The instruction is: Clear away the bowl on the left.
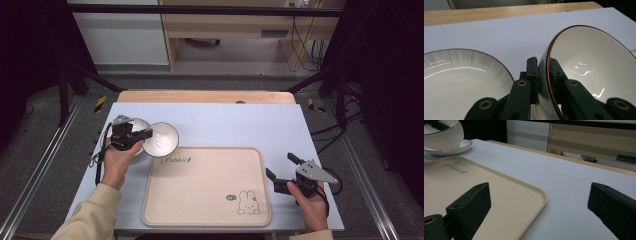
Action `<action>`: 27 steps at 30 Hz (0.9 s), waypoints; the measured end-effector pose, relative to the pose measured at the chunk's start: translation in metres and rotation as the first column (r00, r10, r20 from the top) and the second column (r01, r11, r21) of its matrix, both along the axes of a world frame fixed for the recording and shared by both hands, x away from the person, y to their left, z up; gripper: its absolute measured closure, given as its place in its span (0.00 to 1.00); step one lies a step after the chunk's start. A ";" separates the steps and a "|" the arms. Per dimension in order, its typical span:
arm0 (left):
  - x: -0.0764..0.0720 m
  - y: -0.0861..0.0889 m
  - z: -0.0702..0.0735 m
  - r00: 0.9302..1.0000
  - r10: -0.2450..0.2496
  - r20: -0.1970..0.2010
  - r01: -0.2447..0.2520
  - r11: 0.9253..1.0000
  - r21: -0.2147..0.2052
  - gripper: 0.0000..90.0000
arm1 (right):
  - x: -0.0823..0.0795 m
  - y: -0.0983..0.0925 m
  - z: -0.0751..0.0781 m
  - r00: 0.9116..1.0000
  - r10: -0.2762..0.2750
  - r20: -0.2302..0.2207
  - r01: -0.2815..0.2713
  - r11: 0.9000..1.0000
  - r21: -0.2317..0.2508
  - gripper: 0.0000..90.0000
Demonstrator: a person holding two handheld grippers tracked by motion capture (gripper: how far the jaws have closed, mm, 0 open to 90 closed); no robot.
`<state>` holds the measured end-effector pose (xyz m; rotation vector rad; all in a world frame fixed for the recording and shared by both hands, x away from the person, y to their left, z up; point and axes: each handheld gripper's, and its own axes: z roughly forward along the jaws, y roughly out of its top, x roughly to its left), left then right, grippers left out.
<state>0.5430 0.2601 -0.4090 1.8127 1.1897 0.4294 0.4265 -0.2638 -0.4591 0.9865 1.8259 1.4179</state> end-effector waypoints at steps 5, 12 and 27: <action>-0.001 -0.005 0.001 1.000 -0.011 0.000 0.011 1.000 -0.001 0.90 | 0.000 0.000 0.000 1.000 0.001 0.003 -0.001 1.000 0.000 0.05; -0.002 -0.012 0.001 1.000 -0.029 0.000 0.029 1.000 -0.003 0.90 | 0.000 0.000 0.000 1.000 0.002 0.003 -0.002 1.000 0.001 0.05; -0.003 -0.026 0.001 0.997 -0.078 -0.008 0.078 0.997 0.012 0.90 | 0.000 0.000 0.000 1.000 0.007 0.003 -0.007 1.000 -0.003 0.06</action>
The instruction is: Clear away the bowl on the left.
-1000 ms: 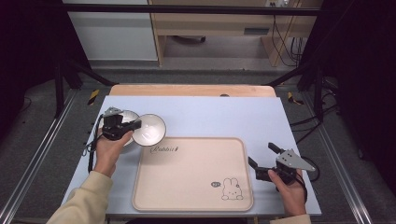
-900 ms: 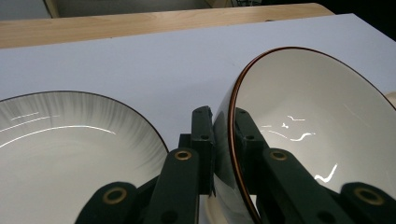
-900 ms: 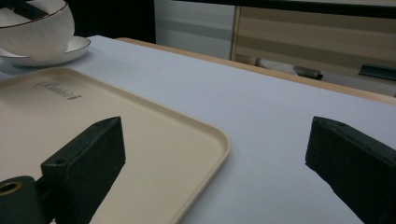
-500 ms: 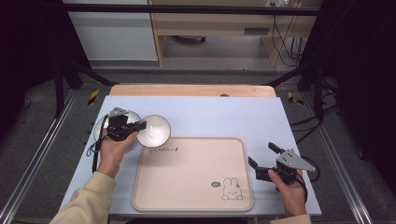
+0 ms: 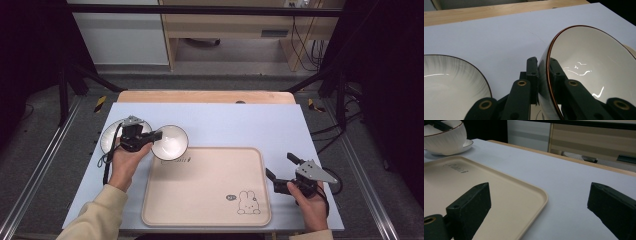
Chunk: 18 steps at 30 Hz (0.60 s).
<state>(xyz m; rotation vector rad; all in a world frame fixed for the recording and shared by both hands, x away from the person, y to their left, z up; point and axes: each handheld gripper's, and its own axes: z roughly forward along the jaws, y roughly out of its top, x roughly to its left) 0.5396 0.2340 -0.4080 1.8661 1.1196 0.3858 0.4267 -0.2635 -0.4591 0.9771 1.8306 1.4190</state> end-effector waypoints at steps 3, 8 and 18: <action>-0.001 -0.003 -0.001 1.000 -0.007 -0.001 0.007 1.000 0.006 0.90 | 0.000 0.000 0.000 1.000 0.001 -0.002 -0.001 1.000 -0.002 0.06; -0.002 -0.008 -0.002 1.000 -0.024 -0.005 0.024 1.000 0.000 0.90 | 0.000 0.000 0.000 1.000 0.000 -0.002 0.000 1.000 -0.002 0.06; -0.005 -0.020 -0.004 0.999 -0.052 -0.010 0.052 0.999 -0.008 0.90 | 0.000 0.000 0.000 1.000 0.000 -0.002 0.000 1.000 -0.002 0.06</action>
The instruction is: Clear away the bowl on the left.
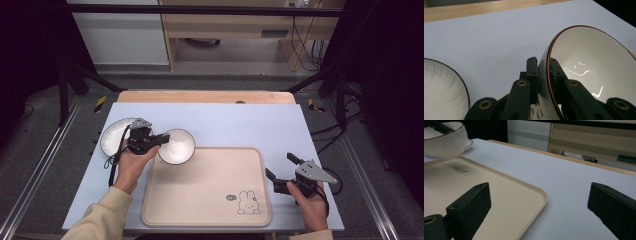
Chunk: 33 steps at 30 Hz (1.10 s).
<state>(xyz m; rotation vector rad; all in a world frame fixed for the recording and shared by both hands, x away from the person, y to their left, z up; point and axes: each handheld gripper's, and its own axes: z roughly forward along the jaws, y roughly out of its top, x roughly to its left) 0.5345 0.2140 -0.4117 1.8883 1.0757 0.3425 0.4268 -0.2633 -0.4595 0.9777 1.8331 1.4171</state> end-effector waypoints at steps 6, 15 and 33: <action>-0.002 -0.009 -0.002 1.000 -0.021 -0.003 0.021 1.000 -0.001 0.90 | 0.000 0.000 0.000 1.000 0.001 0.002 -0.001 1.000 -0.001 0.06; -0.006 -0.020 -0.004 0.999 -0.050 -0.007 0.050 0.999 0.000 0.90 | -0.001 0.000 0.000 1.000 -0.002 -0.002 0.002 1.000 0.005 0.06; -0.016 -0.042 -0.009 0.993 -0.114 -0.023 0.114 0.993 -0.016 0.90 | -0.002 0.001 0.001 1.000 0.011 0.029 -0.011 1.000 -0.007 0.05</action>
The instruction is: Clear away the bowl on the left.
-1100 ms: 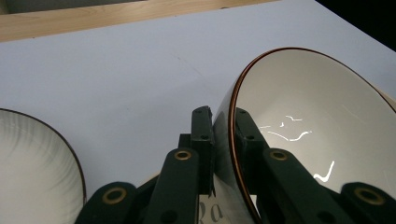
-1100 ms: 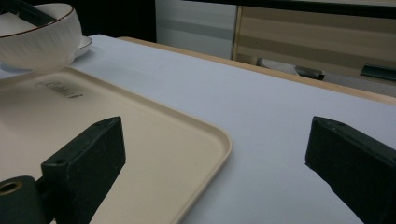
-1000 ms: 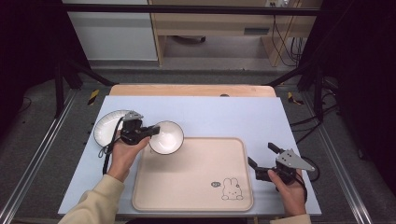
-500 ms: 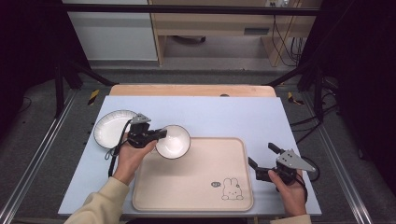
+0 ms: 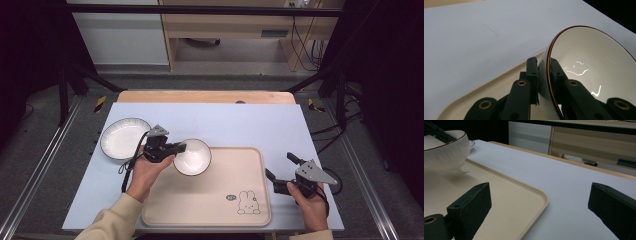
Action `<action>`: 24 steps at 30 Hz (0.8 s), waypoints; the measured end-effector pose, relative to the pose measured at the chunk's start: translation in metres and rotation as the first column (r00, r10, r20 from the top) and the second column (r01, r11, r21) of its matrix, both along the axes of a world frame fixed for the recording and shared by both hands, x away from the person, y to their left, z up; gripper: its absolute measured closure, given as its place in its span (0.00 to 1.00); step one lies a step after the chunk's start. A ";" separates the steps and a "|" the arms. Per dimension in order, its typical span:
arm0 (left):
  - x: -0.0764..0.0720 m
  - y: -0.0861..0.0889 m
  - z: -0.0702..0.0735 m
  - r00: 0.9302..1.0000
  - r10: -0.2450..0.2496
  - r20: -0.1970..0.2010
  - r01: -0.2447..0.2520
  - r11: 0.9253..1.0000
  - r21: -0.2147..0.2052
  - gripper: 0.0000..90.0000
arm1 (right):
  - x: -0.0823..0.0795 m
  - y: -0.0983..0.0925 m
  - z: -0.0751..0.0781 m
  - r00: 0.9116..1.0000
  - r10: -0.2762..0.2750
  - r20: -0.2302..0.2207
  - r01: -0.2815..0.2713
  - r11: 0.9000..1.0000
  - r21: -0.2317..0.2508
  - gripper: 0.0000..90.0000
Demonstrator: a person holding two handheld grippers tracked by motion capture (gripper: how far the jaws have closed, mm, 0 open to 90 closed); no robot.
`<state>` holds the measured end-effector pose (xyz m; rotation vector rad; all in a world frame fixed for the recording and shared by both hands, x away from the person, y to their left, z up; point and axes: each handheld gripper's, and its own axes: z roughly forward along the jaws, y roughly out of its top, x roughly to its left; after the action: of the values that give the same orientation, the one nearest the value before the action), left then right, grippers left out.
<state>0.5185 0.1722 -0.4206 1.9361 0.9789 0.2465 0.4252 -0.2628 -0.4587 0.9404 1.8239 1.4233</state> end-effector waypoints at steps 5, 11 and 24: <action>-0.003 -0.007 -0.001 1.000 -0.018 -0.003 0.018 1.000 0.005 0.90 | -0.001 -0.001 0.000 1.000 0.002 0.015 -0.002 1.000 -0.002 0.05; -0.004 -0.013 -0.004 0.999 -0.039 -0.010 0.039 0.999 0.002 0.90 | -0.001 0.000 0.001 0.999 0.009 0.036 -0.009 1.000 -0.002 0.05; -0.009 -0.024 -0.010 0.997 -0.071 -0.027 0.072 0.997 0.009 0.90 | -0.001 0.001 0.000 0.999 0.015 0.036 -0.015 1.000 -0.004 0.06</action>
<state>0.5100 0.1479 -0.4309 1.9840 0.9257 0.1849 0.4240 -0.2617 -0.4583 0.8951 1.8099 1.4362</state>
